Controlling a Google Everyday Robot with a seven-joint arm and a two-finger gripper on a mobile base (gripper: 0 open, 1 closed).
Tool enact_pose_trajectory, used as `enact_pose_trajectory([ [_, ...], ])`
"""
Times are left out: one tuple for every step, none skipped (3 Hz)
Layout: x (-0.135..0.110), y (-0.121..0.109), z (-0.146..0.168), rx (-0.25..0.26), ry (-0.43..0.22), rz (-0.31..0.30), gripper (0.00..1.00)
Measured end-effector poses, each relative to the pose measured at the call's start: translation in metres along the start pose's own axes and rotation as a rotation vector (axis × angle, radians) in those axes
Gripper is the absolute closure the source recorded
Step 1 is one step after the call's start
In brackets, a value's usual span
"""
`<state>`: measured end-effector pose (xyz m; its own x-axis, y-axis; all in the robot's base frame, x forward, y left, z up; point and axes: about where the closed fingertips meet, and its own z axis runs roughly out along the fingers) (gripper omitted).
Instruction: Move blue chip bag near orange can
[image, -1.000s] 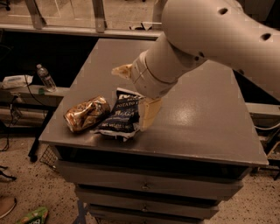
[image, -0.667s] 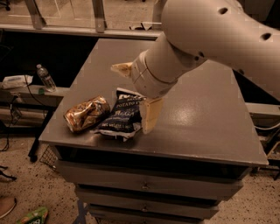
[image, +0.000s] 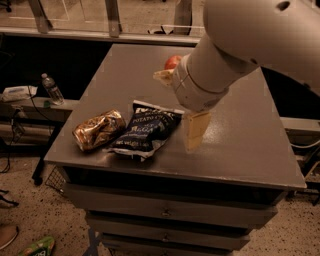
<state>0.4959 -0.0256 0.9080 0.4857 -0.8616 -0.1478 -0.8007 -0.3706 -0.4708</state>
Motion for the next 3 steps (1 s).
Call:
enact_pose_trajectory([
  [0.056, 0.022, -0.054, -0.007, 0.186, 0.172, 0.00],
  [0.105, 0.037, -0.108, -0.011, 0.322, 0.314, 0.00],
  [0.152, 0.049, -0.150, -0.020, 0.363, 0.448, 0.00],
])
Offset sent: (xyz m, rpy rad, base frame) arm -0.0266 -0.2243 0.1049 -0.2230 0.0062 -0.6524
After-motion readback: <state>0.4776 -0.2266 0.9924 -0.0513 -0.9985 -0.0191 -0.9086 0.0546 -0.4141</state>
